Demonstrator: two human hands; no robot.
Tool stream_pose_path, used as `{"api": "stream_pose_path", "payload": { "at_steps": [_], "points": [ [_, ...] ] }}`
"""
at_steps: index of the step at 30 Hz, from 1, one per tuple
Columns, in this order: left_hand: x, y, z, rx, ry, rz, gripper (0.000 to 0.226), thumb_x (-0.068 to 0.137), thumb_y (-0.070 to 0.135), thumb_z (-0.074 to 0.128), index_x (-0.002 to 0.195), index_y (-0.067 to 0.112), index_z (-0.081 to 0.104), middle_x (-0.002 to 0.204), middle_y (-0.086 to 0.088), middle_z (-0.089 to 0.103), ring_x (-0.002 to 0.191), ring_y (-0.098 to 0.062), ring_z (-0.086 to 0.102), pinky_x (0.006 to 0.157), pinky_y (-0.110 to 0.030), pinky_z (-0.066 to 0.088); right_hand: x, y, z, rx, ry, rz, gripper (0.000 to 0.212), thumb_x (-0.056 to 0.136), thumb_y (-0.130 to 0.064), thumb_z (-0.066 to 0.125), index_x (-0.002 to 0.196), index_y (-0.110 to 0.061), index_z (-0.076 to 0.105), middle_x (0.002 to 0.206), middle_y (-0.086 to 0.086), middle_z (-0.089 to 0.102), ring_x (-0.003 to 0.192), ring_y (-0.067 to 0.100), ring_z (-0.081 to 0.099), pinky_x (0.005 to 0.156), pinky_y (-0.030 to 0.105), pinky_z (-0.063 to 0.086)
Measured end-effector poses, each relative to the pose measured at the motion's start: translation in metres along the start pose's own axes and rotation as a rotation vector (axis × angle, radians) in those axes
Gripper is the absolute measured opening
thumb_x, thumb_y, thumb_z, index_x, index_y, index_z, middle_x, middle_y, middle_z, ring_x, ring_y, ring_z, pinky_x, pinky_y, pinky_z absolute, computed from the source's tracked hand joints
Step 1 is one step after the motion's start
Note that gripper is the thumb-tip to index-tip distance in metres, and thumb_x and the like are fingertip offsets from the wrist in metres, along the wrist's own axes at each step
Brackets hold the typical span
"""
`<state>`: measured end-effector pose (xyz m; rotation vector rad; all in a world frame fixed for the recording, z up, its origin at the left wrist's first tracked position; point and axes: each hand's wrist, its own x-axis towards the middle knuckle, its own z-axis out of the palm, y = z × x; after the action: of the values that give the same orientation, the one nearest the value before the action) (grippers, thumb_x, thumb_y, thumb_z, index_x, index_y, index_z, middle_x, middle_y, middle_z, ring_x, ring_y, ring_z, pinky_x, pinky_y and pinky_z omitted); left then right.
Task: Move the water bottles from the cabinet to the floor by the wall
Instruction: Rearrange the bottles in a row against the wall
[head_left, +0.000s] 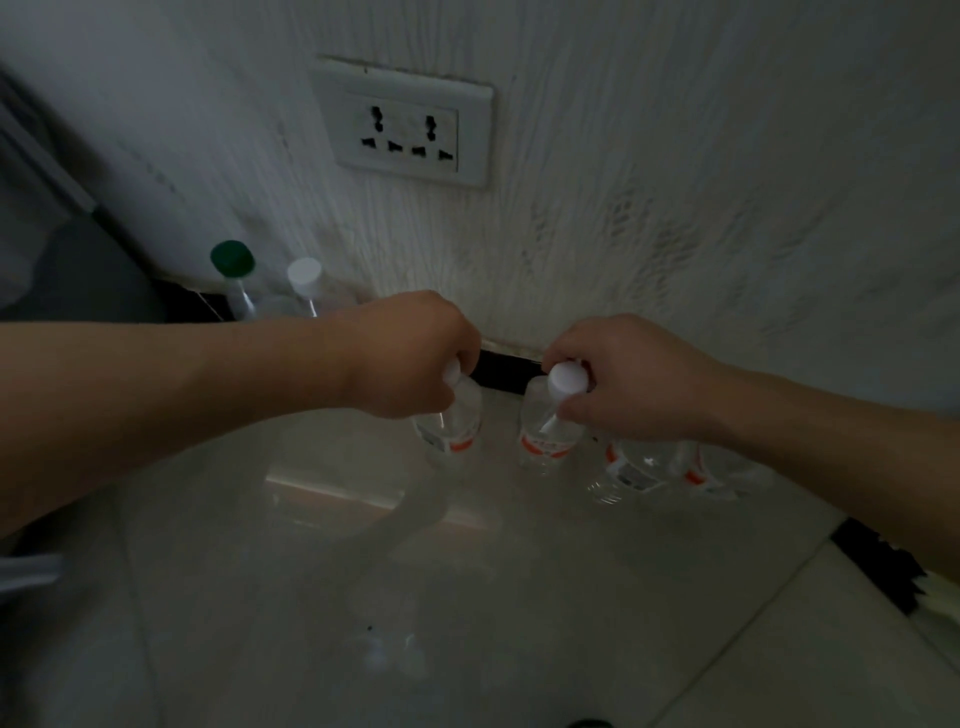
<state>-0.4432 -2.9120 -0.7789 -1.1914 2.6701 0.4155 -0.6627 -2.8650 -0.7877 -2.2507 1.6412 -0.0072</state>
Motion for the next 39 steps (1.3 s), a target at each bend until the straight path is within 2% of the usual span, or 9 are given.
{"api": "stream_pose_path", "payload": {
  "at_steps": [4, 8, 13, 19, 25, 30, 36, 39],
  "points": [
    [-0.004, -0.008, -0.007, 0.000, 0.002, -0.003, 0.028, 0.081, 0.019, 0.065, 0.108, 0.023, 0.069, 0.102, 0.002, 0.065, 0.093, -0.015, 0.059, 0.077, -0.028, 0.049, 0.009, -0.007, -0.002, -0.008, -0.001, -0.020, 0.031, 0.073, -0.028, 0.070, 0.103, -0.020, 0.070, 0.102, 0.000, 0.068, 0.095, 0.019, 0.062, 0.082, 0.035, 0.049],
    [-0.008, -0.017, -0.009, -0.009, 0.002, 0.004, 0.030, 0.082, 0.014, 0.064, 0.110, 0.023, 0.070, 0.106, 0.003, 0.064, 0.095, -0.015, 0.059, 0.083, -0.034, 0.051, 0.020, -0.018, -0.005, 0.021, 0.014, -0.036, 0.032, 0.071, -0.028, 0.072, 0.102, -0.020, 0.071, 0.102, 0.000, 0.069, 0.094, 0.018, 0.062, 0.082, 0.038, 0.051],
    [-0.011, -0.031, -0.009, 0.009, 0.000, -0.007, 0.033, 0.079, 0.012, 0.066, 0.110, 0.023, 0.069, 0.105, 0.001, 0.058, 0.097, -0.018, 0.056, 0.084, -0.033, 0.049, 0.037, -0.034, -0.007, 0.033, 0.027, -0.073, 0.034, 0.073, -0.028, 0.075, 0.105, -0.019, 0.070, 0.103, 0.000, 0.069, 0.094, 0.018, 0.062, 0.083, 0.037, 0.050],
    [-0.015, -0.046, -0.006, -0.006, 0.001, -0.023, 0.036, 0.078, 0.009, 0.065, 0.111, 0.024, 0.068, 0.108, -0.001, 0.058, 0.099, -0.019, 0.056, 0.087, -0.039, 0.050, 0.053, -0.046, -0.002, 0.036, 0.023, -0.105, 0.032, 0.074, -0.029, 0.074, 0.104, -0.020, 0.070, 0.100, -0.001, 0.068, 0.091, 0.016, 0.061, 0.077, 0.031, 0.048],
    [-0.014, -0.052, -0.005, -0.028, 0.011, -0.017, 0.038, 0.079, 0.008, 0.065, 0.114, 0.023, 0.067, 0.109, 0.000, 0.057, 0.098, -0.017, 0.054, 0.086, -0.037, 0.049, 0.060, -0.051, 0.003, 0.034, 0.011, -0.105, 0.034, 0.074, -0.027, 0.074, 0.107, -0.020, 0.070, 0.101, -0.001, 0.068, 0.091, 0.017, 0.062, 0.074, 0.029, 0.048],
    [-0.013, -0.054, -0.001, -0.061, 0.040, -0.028, 0.044, 0.080, 0.014, 0.067, 0.122, 0.025, 0.060, 0.114, 0.001, 0.059, 0.105, -0.019, 0.057, 0.090, -0.040, 0.049, 0.060, -0.052, 0.003, 0.047, 0.014, -0.109, 0.032, 0.073, -0.026, 0.073, 0.103, -0.019, 0.070, 0.098, 0.000, 0.068, 0.089, 0.017, 0.062, 0.076, 0.035, 0.050],
    [-0.012, -0.060, 0.004, -0.110, 0.095, -0.097, 0.052, 0.080, 0.024, 0.073, 0.130, 0.023, 0.056, 0.125, 0.000, 0.059, 0.115, -0.020, 0.055, 0.096, -0.034, 0.045, 0.060, -0.055, 0.005, 0.050, -0.003, -0.111, 0.031, 0.073, -0.026, 0.072, 0.103, -0.017, 0.069, 0.099, 0.002, 0.067, 0.090, 0.018, 0.062, 0.079, 0.038, 0.051],
    [-0.012, -0.063, 0.010, -0.151, 0.136, -0.140, 0.054, 0.077, 0.035, 0.077, 0.126, 0.023, 0.058, 0.121, 0.000, 0.062, 0.110, -0.020, 0.058, 0.094, -0.038, 0.049, 0.059, -0.055, 0.004, 0.060, -0.016, -0.102, 0.032, 0.073, -0.027, 0.073, 0.103, -0.018, 0.068, 0.100, 0.002, 0.067, 0.091, 0.018, 0.062, 0.079, 0.040, 0.051]
  ]
}}
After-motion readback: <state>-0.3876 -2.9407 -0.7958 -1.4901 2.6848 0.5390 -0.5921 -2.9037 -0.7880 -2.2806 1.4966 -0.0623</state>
